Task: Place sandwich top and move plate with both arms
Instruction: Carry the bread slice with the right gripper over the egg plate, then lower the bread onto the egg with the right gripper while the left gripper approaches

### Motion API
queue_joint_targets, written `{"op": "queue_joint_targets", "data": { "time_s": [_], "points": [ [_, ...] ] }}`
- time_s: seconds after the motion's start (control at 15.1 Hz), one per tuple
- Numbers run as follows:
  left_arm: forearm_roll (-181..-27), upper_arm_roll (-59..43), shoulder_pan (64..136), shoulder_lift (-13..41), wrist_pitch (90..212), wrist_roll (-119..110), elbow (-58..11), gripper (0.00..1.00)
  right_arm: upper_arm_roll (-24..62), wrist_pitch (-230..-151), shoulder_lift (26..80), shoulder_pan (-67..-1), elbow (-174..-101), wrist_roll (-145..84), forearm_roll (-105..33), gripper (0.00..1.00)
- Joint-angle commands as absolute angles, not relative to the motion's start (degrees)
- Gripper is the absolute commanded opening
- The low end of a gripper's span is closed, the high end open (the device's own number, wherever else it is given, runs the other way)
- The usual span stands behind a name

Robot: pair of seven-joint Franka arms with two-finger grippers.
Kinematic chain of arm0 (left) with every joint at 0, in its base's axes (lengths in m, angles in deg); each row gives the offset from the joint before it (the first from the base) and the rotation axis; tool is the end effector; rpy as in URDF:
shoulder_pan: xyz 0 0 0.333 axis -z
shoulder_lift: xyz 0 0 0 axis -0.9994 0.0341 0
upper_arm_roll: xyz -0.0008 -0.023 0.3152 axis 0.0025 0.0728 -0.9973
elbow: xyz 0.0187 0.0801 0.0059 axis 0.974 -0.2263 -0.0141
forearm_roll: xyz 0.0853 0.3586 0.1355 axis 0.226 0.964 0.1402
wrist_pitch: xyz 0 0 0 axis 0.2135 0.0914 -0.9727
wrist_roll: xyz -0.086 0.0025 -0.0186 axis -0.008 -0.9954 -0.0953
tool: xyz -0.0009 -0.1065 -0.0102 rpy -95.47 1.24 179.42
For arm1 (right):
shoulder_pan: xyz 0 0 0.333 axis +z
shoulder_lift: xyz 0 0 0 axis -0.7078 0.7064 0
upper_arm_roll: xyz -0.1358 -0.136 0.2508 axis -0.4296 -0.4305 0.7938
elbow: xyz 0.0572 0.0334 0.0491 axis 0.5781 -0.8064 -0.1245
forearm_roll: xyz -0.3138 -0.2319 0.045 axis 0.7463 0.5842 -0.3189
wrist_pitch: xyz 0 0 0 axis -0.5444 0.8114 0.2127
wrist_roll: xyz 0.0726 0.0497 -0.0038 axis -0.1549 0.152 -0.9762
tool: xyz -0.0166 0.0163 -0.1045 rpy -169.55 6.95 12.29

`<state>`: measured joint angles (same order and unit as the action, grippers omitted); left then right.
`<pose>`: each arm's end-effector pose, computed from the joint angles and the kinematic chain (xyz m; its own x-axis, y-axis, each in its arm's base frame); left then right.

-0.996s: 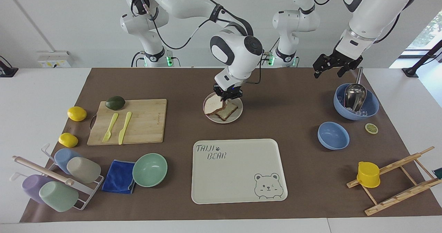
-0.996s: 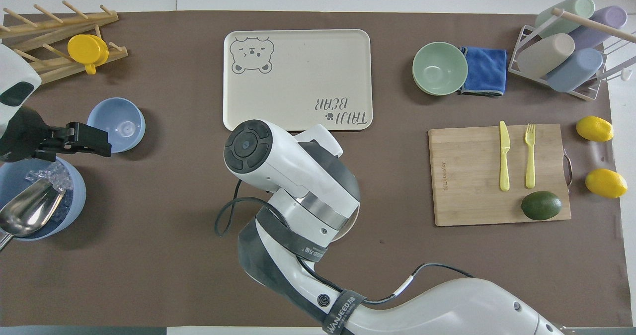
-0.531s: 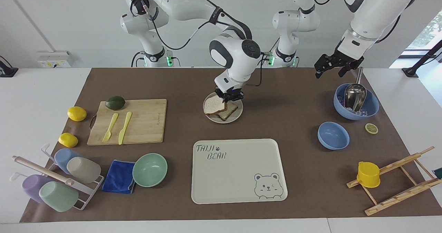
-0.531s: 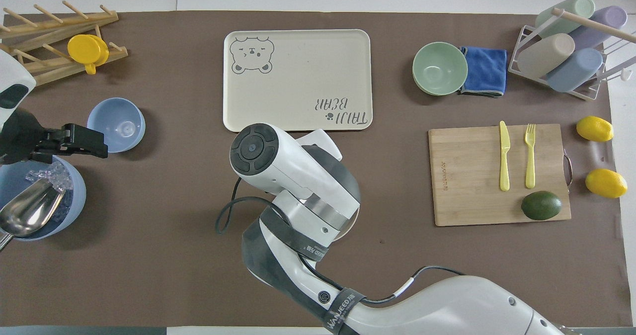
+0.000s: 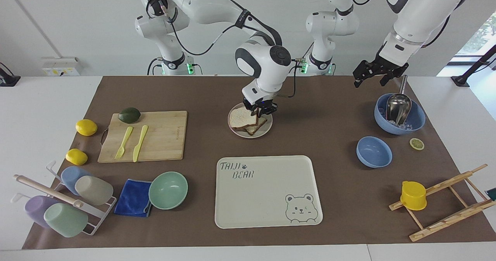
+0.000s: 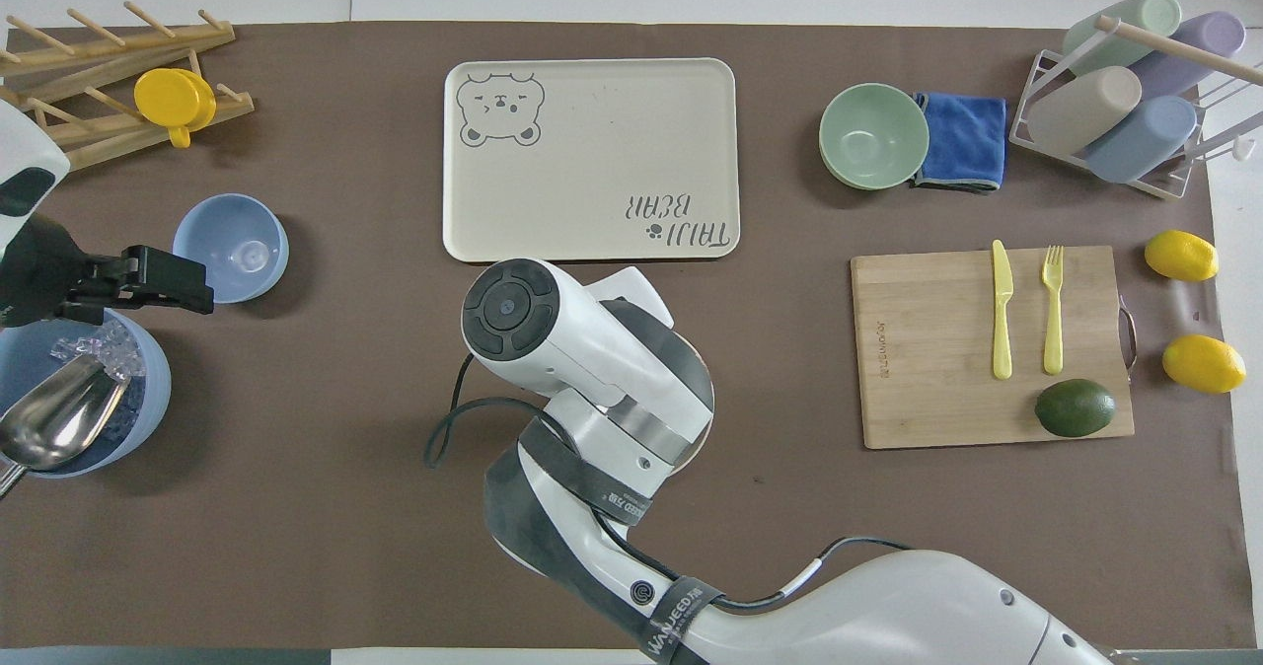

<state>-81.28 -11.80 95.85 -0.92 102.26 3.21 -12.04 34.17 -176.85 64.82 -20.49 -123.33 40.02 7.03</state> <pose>0.5182 -0.0703 0.6053 0.9975 0.0111 -0.0696 0.0141 -0.9990 0.0420 0.4883 0.4462 0.3740 0.9715 -0.2276 -0.0663 -0.2132 -0.9611 0.1757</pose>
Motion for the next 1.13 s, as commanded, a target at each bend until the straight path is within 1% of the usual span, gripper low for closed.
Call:
{"op": "queue_joint_targets", "data": {
  "time_s": [0.0,0.2,0.27,0.4,0.53,0.66,0.8,0.93,1.06],
  "points": [
    [-81.57,-11.42,94.90,-2.76,104.31,3.57,-14.77,1.00,34.48,-178.93,63.13,-21.24,-125.61,40.89,5.83,1.00],
    [-81.57,-11.42,94.90,-2.94,104.92,3.57,-15.55,1.00,34.48,-179.03,63.13,-21.15,-125.52,40.98,5.83,1.00],
    [-81.57,-11.33,94.90,-3.81,106.41,3.48,-16.95,1.00,34.48,-178.94,63.13,-21.24,-125.26,40.98,5.83,1.00],
    [-82.00,-11.25,95.17,-6.61,111.23,3.22,-22.91,1.00,34.57,-178.50,62.17,-22.46,-124.91,40.11,5.83,1.00],
    [-82.18,-11.07,95.78,-8.99,115.02,3.13,-28.02,1.00,34.66,-178.15,60.15,-25.09,-124.91,37.92,5.83,1.00],
    [-83.58,-10.89,96.31,-9.09,115.56,3.22,-29.62,1.00,34.66,-176.48,57.34,-28.60,-124.91,32.66,5.74,1.00],
    [-84.73,-10.89,99.11,-8.74,116.52,2.96,-31.11,1.00,34.66,-175.07,54.53,-32.56,-124.91,27.38,3.12,1.00],
    [-84.82,-10.89,102.80,-8.48,121.16,1.65,-34.35,1.00,34.66,-173.76,52.41,-36.78,-124.91,22.81,1.44,1.00],
    [-88.66,-10.81,104.12,-8.56,125.21,1.37,-37.34,1.00,34.57,-170.43,50.13,-40.64,-124.73,18.15,1.35,1.00]
  ]
}}
